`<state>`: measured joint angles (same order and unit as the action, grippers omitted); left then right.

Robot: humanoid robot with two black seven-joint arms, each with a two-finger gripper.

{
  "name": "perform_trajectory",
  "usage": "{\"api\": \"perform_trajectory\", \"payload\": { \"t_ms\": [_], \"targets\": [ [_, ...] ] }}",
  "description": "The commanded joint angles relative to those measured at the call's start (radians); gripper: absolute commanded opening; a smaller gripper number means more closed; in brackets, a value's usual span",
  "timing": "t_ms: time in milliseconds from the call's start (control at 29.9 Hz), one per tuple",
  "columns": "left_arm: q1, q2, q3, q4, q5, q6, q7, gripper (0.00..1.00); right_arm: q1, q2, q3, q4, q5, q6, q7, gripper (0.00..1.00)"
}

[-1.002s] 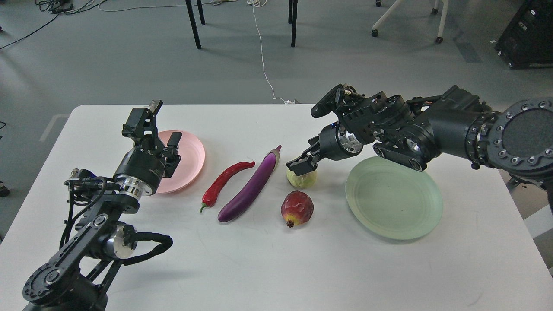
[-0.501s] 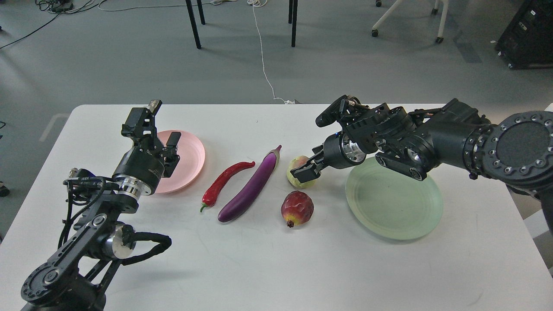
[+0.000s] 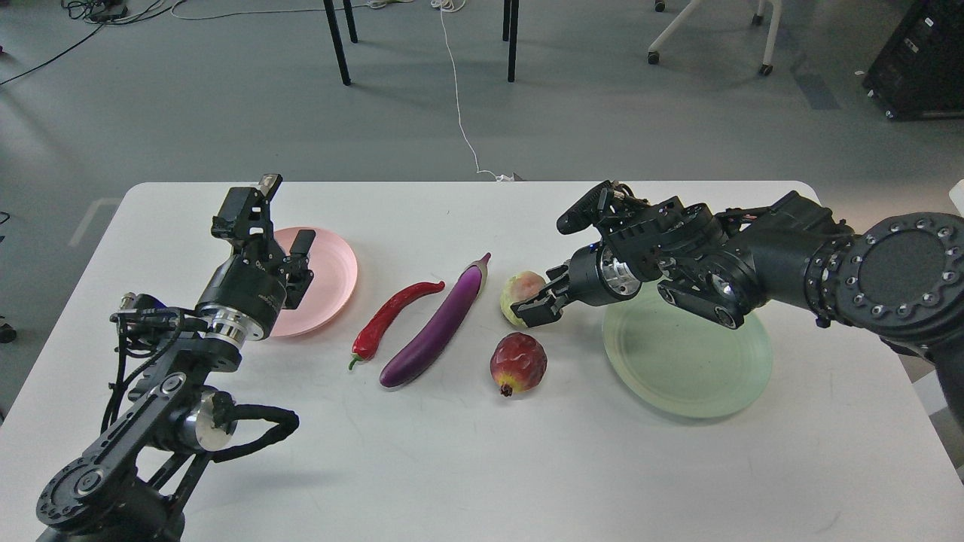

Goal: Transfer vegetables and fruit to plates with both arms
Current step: 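Lower the right gripper and grasp the pale peach, then carry the peach onto the green plate and release it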

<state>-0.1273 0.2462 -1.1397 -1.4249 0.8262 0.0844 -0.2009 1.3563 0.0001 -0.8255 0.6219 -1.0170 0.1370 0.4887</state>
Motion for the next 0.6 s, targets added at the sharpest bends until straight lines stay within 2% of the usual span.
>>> {"api": "perform_trajectory", "payload": {
  "t_ms": [0,267,401,568],
  "targets": [
    [0.0,-0.001,0.0,0.001,0.001,0.0,0.0,0.99,0.001,0.0,0.002,-0.001,0.0,0.0,0.0,0.49],
    [0.0,0.001,-0.002,0.0,0.001,0.0,0.0,0.99,0.02,0.0,0.0,0.01,-0.002,0.003,0.0,0.49],
    [0.0,0.001,-0.002,0.001,-0.001,-0.002,0.0,0.99,0.095,0.0,-0.017,0.03,-0.014,0.012,0.0,0.49],
    [-0.003,0.004,0.0,0.001,-0.001,-0.002,0.0,0.99,0.202,-0.129,-0.032,0.178,-0.028,0.012,0.0,0.49]
  ]
}}
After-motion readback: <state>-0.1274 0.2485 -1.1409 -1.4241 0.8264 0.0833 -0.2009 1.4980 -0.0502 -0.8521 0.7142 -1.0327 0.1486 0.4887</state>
